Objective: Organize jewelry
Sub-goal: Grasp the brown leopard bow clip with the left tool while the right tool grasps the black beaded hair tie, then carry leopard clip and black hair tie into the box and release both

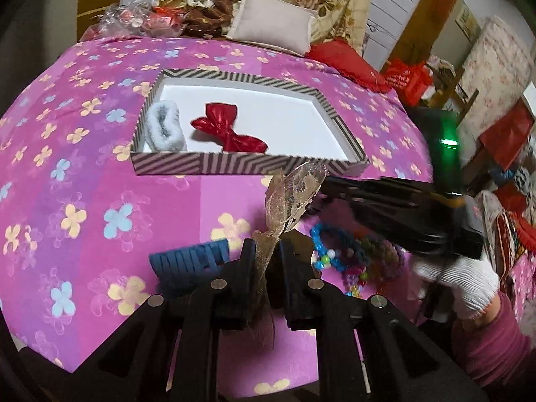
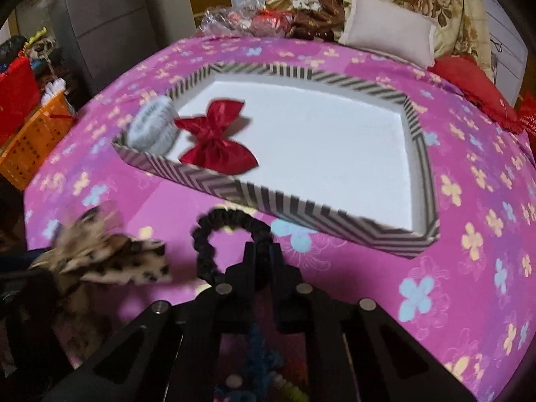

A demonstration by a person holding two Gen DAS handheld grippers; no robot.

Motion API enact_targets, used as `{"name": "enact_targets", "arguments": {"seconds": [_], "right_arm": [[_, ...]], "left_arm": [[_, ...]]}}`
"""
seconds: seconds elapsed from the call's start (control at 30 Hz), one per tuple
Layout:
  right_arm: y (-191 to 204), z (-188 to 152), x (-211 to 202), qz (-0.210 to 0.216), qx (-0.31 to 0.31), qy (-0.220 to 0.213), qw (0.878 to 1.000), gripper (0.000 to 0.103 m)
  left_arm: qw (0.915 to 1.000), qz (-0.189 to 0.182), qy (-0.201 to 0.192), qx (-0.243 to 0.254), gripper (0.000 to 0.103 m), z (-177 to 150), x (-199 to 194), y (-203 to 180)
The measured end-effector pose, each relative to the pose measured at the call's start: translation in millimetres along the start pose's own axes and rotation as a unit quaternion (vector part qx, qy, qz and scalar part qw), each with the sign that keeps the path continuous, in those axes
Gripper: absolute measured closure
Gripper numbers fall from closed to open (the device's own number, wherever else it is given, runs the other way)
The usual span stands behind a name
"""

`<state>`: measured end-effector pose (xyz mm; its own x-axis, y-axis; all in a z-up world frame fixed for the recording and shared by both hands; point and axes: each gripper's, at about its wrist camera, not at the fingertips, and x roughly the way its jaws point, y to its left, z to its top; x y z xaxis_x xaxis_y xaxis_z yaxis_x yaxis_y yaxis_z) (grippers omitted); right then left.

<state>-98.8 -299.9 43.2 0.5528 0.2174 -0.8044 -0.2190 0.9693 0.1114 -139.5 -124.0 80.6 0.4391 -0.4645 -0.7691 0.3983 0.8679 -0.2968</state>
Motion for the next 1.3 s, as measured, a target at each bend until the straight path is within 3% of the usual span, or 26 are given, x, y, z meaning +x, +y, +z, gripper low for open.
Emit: {"name": "enact_targets", "arguments": {"seconds": [0.27, 0.43, 0.57, 0.63, 0.7, 0.77, 1.0, 1.03, 1.1, 1.2, 1.3], "right_arm": [[-5.3, 37.3, -39.6, 0.021, 0.002, -0.051, 0.998, 0.095], [-7.3, 63.3, -33.4, 0.027, 0.007, -0.061, 0.998, 0.095], [-5.9, 72.6, -24.0, 0.031, 0.006, -0.061, 0.998, 0.095], [-5.1, 72.3, -21.8, 0.033, 0.005, -0.061, 0.998, 0.095], [-5.5, 71.2, -19.6, 0.036, 0.008, -0.059, 0.998, 0.095], [-6.0, 68.1, -18.3, 0.039, 0.011, -0.057, 0.998, 0.095], [-6.2, 59.6, -17.3, 0.040, 0.012, -0.051, 0.998, 0.095], [-6.4, 58.7, -17.4, 0.041, 0.013, -0.052, 0.998, 0.095], [-6.9, 57.9, -17.9, 0.042, 0.014, -0.053, 0.998, 0.095], [-6.9, 58.0, -17.9, 0.040, 0.014, -0.053, 0.998, 0.095], [-7.7, 58.7, -19.7, 0.041, 0.016, -0.056, 0.997, 0.095]], "left_arm": [[0.9990, 0.020, -0.036, -0.014, 0.100, 37.0, -11.7, 15.2], [0.9978, 0.039, -0.049, -0.019, 0.101, 65.4, -9.8, 26.9], [0.9984, 0.028, -0.044, -0.021, 0.101, 68.7, -10.5, 28.2], [0.9989, 0.022, -0.031, -0.029, 0.098, 64.7, -7.2, 27.4], [0.9991, 0.010, 0.001, -0.041, 0.075, 60.9, 1.8, 28.3], [0.9982, 0.005, 0.028, -0.052, 0.067, 54.2, 12.1, 29.1], [0.9947, 0.031, 0.090, -0.040, 0.066, 38.0, 41.6, 18.6], [0.9945, 0.037, 0.094, -0.030, 0.067, 36.2, 44.5, 15.6], [0.9942, 0.060, 0.089, 0.004, 0.092, 33.8, 48.6, 7.6], [0.9945, 0.054, 0.088, 0.020, 0.103, 34.1, 51.2, 4.4], [0.9967, 0.043, 0.067, 0.013, 0.103, 42.1, 44.0, 8.1]]}}
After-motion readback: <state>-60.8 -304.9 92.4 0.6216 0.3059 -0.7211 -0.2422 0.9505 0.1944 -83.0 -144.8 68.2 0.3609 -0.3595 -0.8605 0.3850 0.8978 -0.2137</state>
